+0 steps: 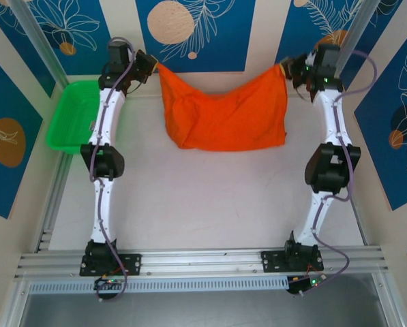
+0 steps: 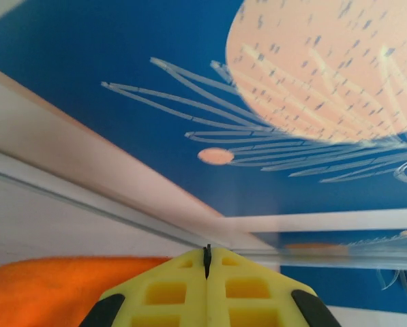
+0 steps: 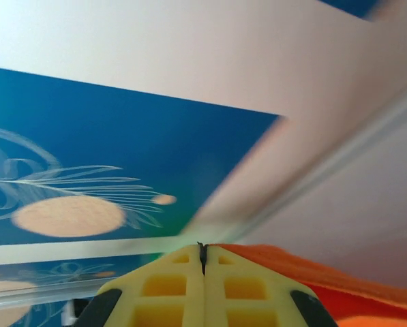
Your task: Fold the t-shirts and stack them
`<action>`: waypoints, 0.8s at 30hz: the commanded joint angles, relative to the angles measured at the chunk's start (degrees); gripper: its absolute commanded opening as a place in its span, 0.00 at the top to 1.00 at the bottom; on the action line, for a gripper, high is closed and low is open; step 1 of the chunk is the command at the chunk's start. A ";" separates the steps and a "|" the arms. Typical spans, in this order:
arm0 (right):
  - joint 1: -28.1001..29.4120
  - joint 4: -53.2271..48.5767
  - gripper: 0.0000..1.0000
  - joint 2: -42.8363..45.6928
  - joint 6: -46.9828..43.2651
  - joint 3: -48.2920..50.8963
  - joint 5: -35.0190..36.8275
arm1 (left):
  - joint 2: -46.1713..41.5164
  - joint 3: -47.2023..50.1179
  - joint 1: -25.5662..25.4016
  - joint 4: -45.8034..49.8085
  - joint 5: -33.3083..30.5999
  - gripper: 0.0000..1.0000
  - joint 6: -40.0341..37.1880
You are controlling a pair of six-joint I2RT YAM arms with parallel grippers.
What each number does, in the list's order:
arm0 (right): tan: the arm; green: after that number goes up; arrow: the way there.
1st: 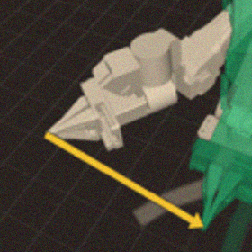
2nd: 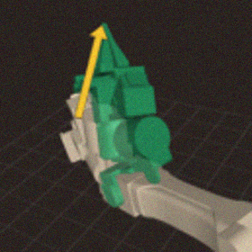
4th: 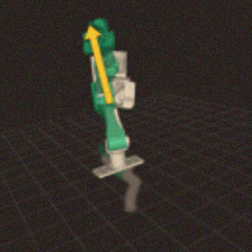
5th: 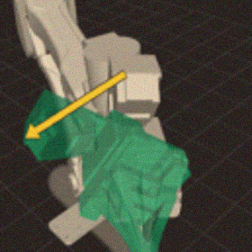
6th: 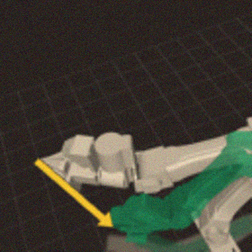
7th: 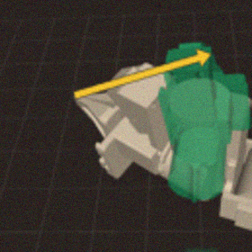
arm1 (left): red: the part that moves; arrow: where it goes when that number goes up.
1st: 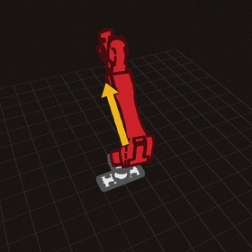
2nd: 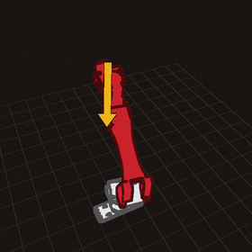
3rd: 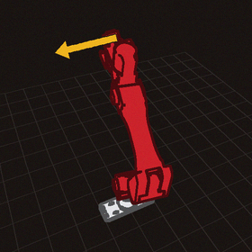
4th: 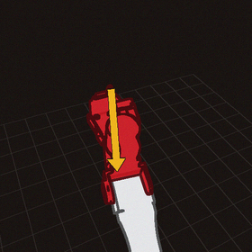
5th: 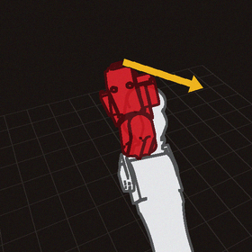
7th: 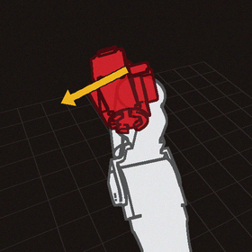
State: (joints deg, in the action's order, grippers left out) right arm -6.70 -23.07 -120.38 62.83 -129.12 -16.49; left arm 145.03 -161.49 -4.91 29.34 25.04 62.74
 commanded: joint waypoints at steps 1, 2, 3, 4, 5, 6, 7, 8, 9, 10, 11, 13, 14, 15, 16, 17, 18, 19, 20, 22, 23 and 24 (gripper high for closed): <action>0.75 -7.21 1.00 -1.68 -0.87 -18.77 -1.78 | -14.17 0.94 2.09 -10.90 1.80 1.00 -4.67; 0.47 -8.00 1.00 -2.49 -1.80 -23.16 -2.53 | -16.24 1.58 2.10 -13.02 4.28 1.00 -6.43; 0.38 -8.71 1.00 -2.42 -2.99 -26.41 -2.71 | -17.72 1.47 2.15 -14.35 6.64 1.00 -7.49; 0.31 -9.23 1.00 -1.57 -4.54 -28.47 -2.94 | -19.37 0.83 2.10 -14.63 8.76 1.00 -9.12; 0.37 -8.68 1.00 0.04 -6.01 -28.76 -3.60 | -21.44 0.42 2.05 -13.47 9.99 1.00 -10.98; 0.37 -8.19 1.00 1.95 -7.30 -27.89 -4.21 | -23.42 0.45 2.01 -12.41 11.06 1.00 -12.84; 0.61 -7.56 1.00 4.73 -8.76 -25.80 -4.70 | -25.83 0.47 1.89 -10.79 12.32 1.00 -15.81; 0.85 -6.45 1.00 7.93 -10.55 -22.65 -4.94 | -28.46 0.69 1.59 -8.50 12.79 1.00 -19.12; 1.22 -5.15 1.00 11.38 -12.01 -18.48 -4.72 | -30.88 1.61 1.33 -6.39 13.08 1.00 -21.88; 1.42 -3.54 1.00 15.54 -13.15 -12.58 -3.84 | -33.82 3.97 1.17 -4.63 13.27 1.00 -23.96; 1.30 -1.60 1.00 20.03 -13.59 -5.97 -3.15 | -37.17 8.27 0.97 -4.19 13.77 1.00 -25.31; 0.61 1.81 1.00 27.57 -14.80 6.17 -3.27 | -43.57 18.05 -0.72 -1.59 12.66 1.00 -29.97; 0.18 2.15 1.00 30.94 -15.85 11.69 -3.57 | -47.40 24.59 -1.98 0.61 11.13 1.00 -33.01; -0.29 1.50 1.00 33.53 -16.70 15.56 -4.37 | -51.12 30.80 -2.98 1.86 9.42 1.00 -34.56; -0.45 0.62 1.00 36.82 -17.90 19.95 -4.38 | -55.65 38.71 -3.73 2.28 7.24 1.00 -35.11; -0.13 0.15 1.00 40.34 -19.09 25.59 -3.22 | -60.87 48.52 -4.53 1.81 4.97 1.00 -34.99; 0.38 -0.07 1.00 43.38 -19.75 30.83 -2.66 | -65.38 56.99 -5.18 1.56 2.97 1.00 -34.90; 0.95 -1.13 1.00 46.31 -20.36 36.20 -2.98 | -70.24 65.45 -5.77 3.02 -0.21 1.00 -34.65; 1.65 -3.08 1.00 49.20 -21.02 41.57 -3.46 | -75.52 73.08 -6.34 5.14 -4.37 1.00 -33.72; 2.22 -7.08 1.00 54.86 -21.73 52.41 -5.44 | -86.23 88.40 -7.04 9.44 -14.24 1.00 -28.37; 2.13 -9.75 1.00 58.95 -22.02 58.38 -6.00 | -92.69 94.30 -7.09 13.83 -20.62 1.00 -23.87; 1.79 -12.21 1.00 62.46 -22.07 62.71 -6.25 | -98.21 98.50 -7.14 18.43 -26.11 1.00 -19.91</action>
State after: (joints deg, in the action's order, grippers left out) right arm -4.86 -26.09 -63.53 43.72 -74.89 -20.58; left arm 58.00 -72.47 -11.57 33.47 17.15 35.20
